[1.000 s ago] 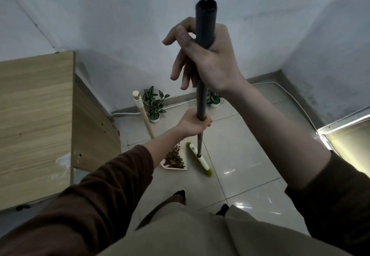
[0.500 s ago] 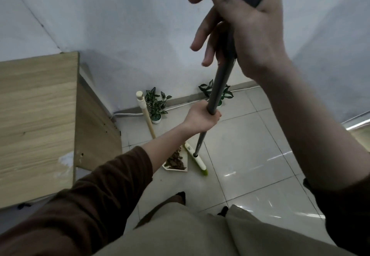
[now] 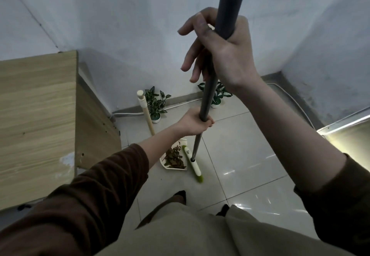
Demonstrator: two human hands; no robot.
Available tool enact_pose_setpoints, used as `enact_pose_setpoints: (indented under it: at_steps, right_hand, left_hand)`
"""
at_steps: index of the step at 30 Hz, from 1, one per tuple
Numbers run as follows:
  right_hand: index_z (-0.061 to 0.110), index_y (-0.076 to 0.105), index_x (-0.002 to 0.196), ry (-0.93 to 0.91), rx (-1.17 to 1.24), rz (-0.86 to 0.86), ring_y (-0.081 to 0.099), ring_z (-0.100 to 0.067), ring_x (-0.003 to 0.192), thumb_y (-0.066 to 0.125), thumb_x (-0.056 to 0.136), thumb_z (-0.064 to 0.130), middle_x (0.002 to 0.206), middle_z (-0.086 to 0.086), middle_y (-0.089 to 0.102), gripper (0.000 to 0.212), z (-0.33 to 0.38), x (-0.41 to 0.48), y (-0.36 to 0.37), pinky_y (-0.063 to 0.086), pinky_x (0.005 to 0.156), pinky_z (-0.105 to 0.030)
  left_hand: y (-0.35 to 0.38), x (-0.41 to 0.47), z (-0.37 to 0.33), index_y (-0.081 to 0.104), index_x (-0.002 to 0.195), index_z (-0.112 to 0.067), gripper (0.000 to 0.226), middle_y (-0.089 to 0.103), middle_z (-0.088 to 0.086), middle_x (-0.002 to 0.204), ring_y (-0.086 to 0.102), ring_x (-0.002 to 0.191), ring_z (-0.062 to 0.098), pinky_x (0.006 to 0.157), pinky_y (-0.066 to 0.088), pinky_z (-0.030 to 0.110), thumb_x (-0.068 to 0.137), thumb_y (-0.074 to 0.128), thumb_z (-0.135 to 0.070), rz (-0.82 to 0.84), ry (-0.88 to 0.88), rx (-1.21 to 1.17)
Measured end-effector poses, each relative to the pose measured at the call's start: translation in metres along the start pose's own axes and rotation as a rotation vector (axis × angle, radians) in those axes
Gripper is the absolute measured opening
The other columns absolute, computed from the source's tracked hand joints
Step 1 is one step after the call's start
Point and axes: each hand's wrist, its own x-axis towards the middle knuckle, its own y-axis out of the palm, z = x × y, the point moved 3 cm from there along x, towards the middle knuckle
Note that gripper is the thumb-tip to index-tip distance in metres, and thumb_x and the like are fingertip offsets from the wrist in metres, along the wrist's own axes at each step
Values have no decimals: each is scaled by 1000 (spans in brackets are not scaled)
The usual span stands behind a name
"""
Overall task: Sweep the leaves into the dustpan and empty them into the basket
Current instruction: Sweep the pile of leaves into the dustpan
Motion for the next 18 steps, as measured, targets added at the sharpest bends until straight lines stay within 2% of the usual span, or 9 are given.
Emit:
enact_pose_setpoints:
  at_steps: [4, 8, 11, 15, 18]
  right_hand:
    - [4, 63, 91, -23, -6, 10, 58, -35, 36, 44, 103, 15, 56, -20, 66, 25, 10, -4, 7, 36, 35, -26]
    - [0, 62, 94, -105, -26, -13, 60, -33, 38, 44, 103, 14, 59, -20, 67, 25, 25, -10, 1, 38, 36, -25]
    - [2, 62, 93, -143, -57, -77, 62, -30, 39, 43, 103, 15, 59, -18, 67, 25, 38, -16, -9, 38, 36, -25]
    - [6, 63, 89, -157, -94, -168, 63, -28, 40, 43, 103, 16, 57, -14, 67, 26, 55, -29, -32, 38, 37, -24]
    - [8, 62, 86, -144, -112, -205, 64, -27, 42, 43, 102, 17, 56, -13, 67, 26, 63, -43, -49, 39, 38, -24]
  left_hand:
    - [-11, -11, 2, 76, 82, -11, 21, 74, -5, 85, 69, 90, 10, 93, 54, 34, 82, 56, -5, 0, 14, 59]
    - [-16, -18, -13, 76, 84, -26, 27, 68, -22, 80, 66, 94, 3, 97, 49, 25, 81, 55, -9, -32, 88, 121]
    - [-9, -21, -30, 74, 91, -24, 28, 70, -17, 89, 66, 97, 2, 97, 48, 23, 82, 55, -5, -8, 115, 33]
    - [9, -23, -57, 70, 108, -30, 24, 68, -18, 111, 59, 104, -3, 91, 39, 9, 85, 63, -33, 48, 149, 99]
    - [30, -28, -73, 69, 111, -29, 29, 70, -20, 102, 60, 109, 1, 103, 41, 23, 85, 61, -39, 89, 131, 84]
